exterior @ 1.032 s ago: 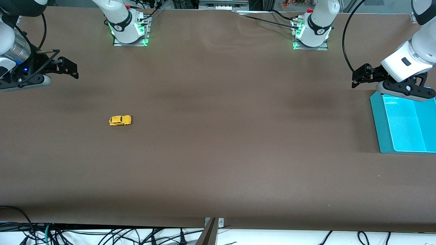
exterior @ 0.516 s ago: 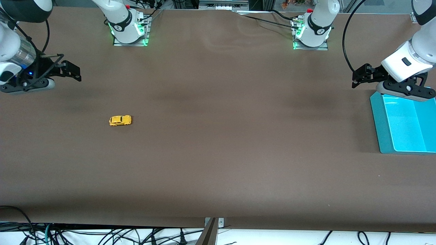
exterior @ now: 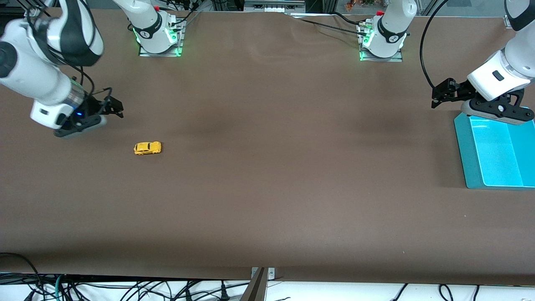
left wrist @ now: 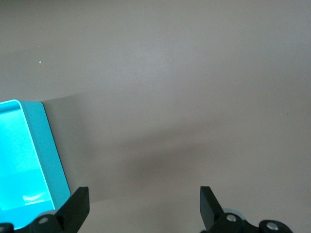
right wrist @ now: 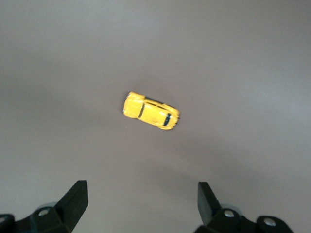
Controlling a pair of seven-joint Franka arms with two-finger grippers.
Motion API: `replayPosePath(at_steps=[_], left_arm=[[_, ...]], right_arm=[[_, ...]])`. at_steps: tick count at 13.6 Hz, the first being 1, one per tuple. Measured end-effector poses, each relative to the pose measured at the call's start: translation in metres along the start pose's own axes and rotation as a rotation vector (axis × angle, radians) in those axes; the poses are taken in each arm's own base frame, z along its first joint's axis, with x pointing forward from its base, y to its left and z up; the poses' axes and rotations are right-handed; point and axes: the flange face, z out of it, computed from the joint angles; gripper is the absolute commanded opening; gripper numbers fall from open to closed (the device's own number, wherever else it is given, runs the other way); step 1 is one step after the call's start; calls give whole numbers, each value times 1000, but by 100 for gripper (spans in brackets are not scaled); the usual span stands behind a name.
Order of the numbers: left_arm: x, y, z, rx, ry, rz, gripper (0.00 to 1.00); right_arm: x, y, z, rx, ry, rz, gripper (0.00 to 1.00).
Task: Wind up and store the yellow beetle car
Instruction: 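Move the right gripper down over the yellow beetle car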
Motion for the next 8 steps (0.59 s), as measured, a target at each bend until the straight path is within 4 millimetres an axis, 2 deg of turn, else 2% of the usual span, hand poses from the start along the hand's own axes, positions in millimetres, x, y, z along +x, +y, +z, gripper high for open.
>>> replayPosePath(at_steps=[4,8], left_arm=[[0,0,0,0,0,0,100],[0,0,0,0,0,0,100]], right_arm=[[20,-23,46,13,-7,-421,100],[29,-26,96,18,14,-808,100]])
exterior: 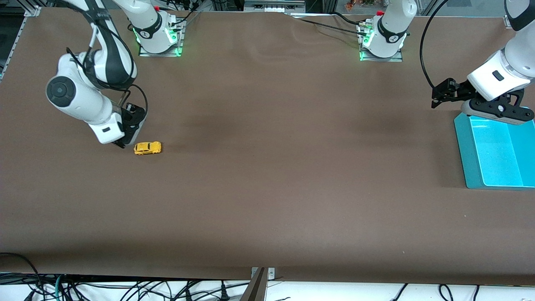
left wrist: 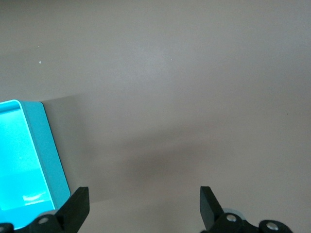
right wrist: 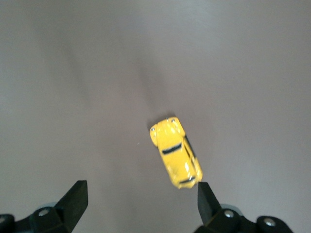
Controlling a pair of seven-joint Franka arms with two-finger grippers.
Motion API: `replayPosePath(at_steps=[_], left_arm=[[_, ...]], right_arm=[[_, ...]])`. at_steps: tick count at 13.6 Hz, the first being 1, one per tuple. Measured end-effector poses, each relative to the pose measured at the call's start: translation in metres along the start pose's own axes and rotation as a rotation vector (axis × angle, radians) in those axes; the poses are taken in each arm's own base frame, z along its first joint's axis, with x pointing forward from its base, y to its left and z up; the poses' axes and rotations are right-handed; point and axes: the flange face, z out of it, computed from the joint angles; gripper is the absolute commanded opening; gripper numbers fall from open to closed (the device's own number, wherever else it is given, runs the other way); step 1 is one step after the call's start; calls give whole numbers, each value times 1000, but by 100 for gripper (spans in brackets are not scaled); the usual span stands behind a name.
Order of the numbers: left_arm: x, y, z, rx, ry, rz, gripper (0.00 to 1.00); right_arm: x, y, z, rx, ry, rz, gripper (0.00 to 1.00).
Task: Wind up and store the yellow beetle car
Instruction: 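Move the right gripper down over the yellow beetle car, then close the right gripper on the yellow car's roof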
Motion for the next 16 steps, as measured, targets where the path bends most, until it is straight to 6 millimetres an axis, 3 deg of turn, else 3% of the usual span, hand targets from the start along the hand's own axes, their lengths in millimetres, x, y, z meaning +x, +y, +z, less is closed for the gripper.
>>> replayPosePath(at_steps=[5,9,11,16], left_arm=[[0,0,0,0,0,0,100],[0,0,0,0,0,0,100],[0,0,0,0,0,0,100],[0,0,0,0,0,0,100]], right_arm=[[-7,9,53,-39,27,-294,100],[-24,19,85,-57,42,-353,100],[-25,20,89,-59,44,-353,84],[-25,21,91,-64,45,-354,18]])
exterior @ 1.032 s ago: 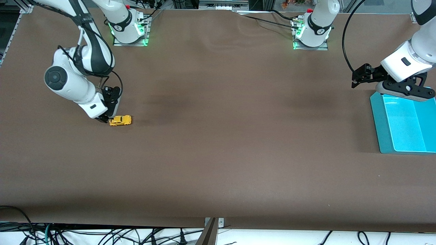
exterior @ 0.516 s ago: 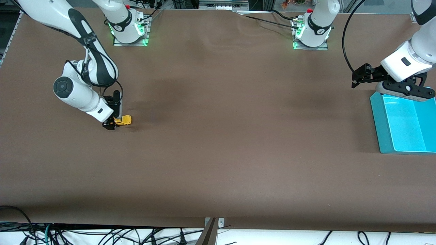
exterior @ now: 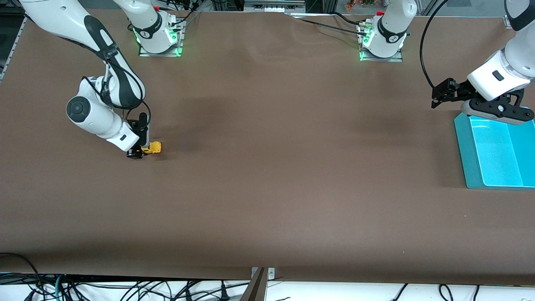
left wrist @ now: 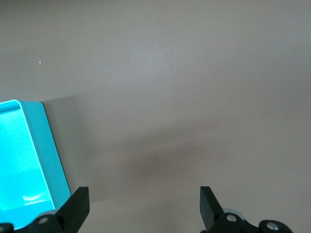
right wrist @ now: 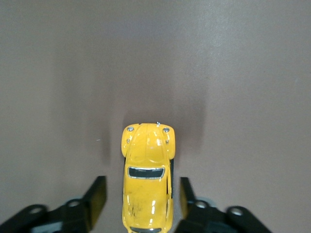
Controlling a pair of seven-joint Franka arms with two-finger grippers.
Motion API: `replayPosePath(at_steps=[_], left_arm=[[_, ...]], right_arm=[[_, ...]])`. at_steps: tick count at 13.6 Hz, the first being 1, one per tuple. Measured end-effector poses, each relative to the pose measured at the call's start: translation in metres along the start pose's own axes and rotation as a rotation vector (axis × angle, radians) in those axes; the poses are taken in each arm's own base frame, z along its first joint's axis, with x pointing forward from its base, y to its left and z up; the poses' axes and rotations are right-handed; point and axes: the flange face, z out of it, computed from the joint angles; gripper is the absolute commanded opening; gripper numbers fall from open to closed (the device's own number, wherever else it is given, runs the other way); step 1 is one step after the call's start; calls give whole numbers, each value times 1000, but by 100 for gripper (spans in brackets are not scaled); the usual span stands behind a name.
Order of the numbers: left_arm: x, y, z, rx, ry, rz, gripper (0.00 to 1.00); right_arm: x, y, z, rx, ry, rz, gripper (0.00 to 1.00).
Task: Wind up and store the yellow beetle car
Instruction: 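Close the right gripper on the yellow car's roof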
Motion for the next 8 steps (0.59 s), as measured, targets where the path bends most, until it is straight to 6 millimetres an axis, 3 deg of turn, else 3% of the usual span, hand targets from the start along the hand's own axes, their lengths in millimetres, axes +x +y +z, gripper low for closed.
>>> replayPosePath(at_steps=[2,6,8], left_arm=[[0,0,0,0,0,0,100],[0,0,0,0,0,0,100],[0,0,0,0,0,0,100]], right_arm=[[0,0,0,-3,0,0,5],[5,2,-2,-7,2,-9,5],[26,4,-4,-11,15,-35,5]])
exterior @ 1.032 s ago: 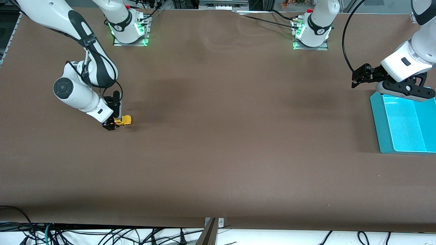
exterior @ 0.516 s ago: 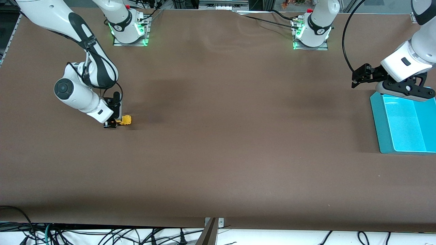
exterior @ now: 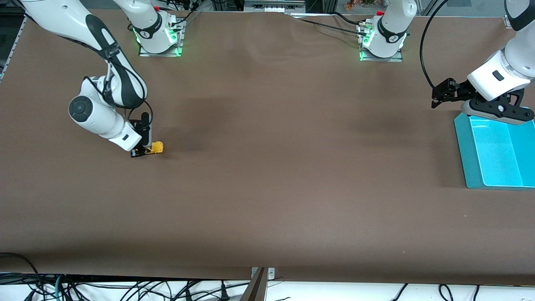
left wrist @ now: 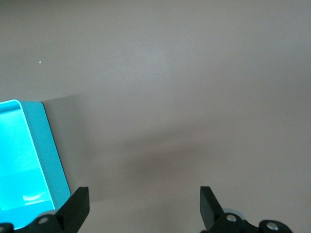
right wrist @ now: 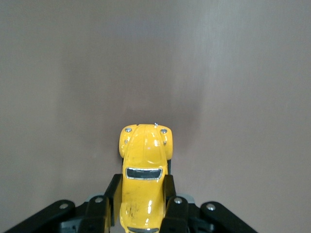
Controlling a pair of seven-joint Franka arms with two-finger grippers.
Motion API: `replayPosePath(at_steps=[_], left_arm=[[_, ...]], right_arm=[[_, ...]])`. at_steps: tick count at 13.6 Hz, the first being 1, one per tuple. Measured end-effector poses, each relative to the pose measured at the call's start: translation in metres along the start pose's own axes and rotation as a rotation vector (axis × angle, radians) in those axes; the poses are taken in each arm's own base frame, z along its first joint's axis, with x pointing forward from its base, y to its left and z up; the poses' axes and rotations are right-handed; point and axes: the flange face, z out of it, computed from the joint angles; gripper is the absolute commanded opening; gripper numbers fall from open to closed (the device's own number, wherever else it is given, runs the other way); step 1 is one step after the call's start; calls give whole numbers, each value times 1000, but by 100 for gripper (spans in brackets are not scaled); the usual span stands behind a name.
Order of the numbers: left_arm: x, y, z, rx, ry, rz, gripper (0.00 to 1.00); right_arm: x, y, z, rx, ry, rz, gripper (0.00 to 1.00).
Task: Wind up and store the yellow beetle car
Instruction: 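Close the right gripper on the yellow car's roof, then drag the car backward along the table with the right gripper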
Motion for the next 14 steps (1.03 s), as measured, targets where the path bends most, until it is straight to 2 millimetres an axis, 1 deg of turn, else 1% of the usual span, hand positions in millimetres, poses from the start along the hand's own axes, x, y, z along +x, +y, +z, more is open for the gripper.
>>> replayPosePath(at_steps=[2,3,6,9,11,12,14], left_arm=[[0,0,0,0,0,0,100],[0,0,0,0,0,0,100],[0,0,0,0,0,0,100],[0,0,0,0,0,0,100],[0,0,0,0,0,0,100],[0,0,0,0,0,0,100],[0,0,0,0,0,0,100]], right_arm=[[21,2,-1,-3,12,-1,5],[26,2,-1,-5,15,0,5],[26,4,6,-19,21,4,5],[25,4,6,-21,21,8,5],[16,4,5,-23,20,16,5],[7,3,5,-24,20,19,5],[-21,2,3,-29,18,20,5]])
